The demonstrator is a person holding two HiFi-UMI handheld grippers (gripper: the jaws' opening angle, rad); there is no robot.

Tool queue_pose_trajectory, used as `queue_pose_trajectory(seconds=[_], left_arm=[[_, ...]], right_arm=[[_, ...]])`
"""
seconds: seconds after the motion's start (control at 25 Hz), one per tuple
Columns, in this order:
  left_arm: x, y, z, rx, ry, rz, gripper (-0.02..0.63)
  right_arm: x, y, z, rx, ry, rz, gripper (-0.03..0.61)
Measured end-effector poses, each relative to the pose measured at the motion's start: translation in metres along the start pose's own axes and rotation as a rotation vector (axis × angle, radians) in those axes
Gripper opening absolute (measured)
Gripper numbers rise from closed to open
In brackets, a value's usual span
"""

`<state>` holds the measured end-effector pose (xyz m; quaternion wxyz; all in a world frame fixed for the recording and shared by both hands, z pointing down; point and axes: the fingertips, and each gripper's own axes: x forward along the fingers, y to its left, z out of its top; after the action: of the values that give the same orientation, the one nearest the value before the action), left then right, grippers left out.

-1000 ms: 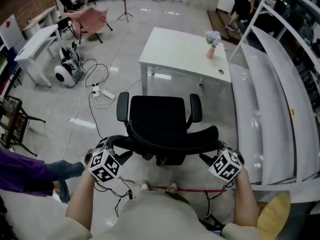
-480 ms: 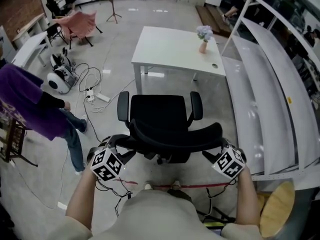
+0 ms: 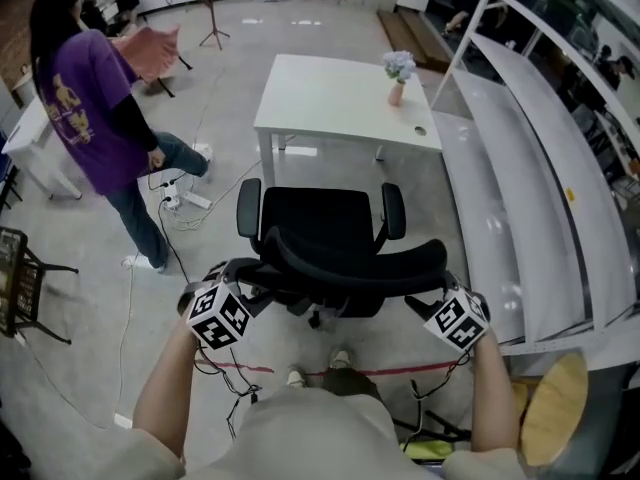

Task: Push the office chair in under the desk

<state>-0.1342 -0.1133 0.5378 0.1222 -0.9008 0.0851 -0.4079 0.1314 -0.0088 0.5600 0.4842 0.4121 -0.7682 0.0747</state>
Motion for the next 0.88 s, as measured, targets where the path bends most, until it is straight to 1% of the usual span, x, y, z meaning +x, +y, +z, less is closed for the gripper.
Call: queue_pose_trajectory(seconds=[0.24, 0.44, 0.76, 0.88], left_arm=[[0.017, 0.02, 0.013, 0.016, -0.011, -0.022, 0.236], [0.034, 0.039, 0.023, 0.02, -0.011, -0.031, 0.236], [0.061, 0.078, 0.035, 0.026, -0.005, -0.054, 0.241], [0.075, 0.088, 0.042, 0.026, 0.001, -0.057, 0.239]], right_arm=[[0.004, -0.022, -0.003, 0.026, -0.018, -0.027, 0.227], [0.011, -0.047, -0.004, 0.021, -0.038, -0.022, 0.224], [0.024, -0.082, 0.001, 0.015, -0.032, -0.009, 0.215], [0.03, -0.101, -0.002, 0.001, -0.05, -0.022, 0.218]])
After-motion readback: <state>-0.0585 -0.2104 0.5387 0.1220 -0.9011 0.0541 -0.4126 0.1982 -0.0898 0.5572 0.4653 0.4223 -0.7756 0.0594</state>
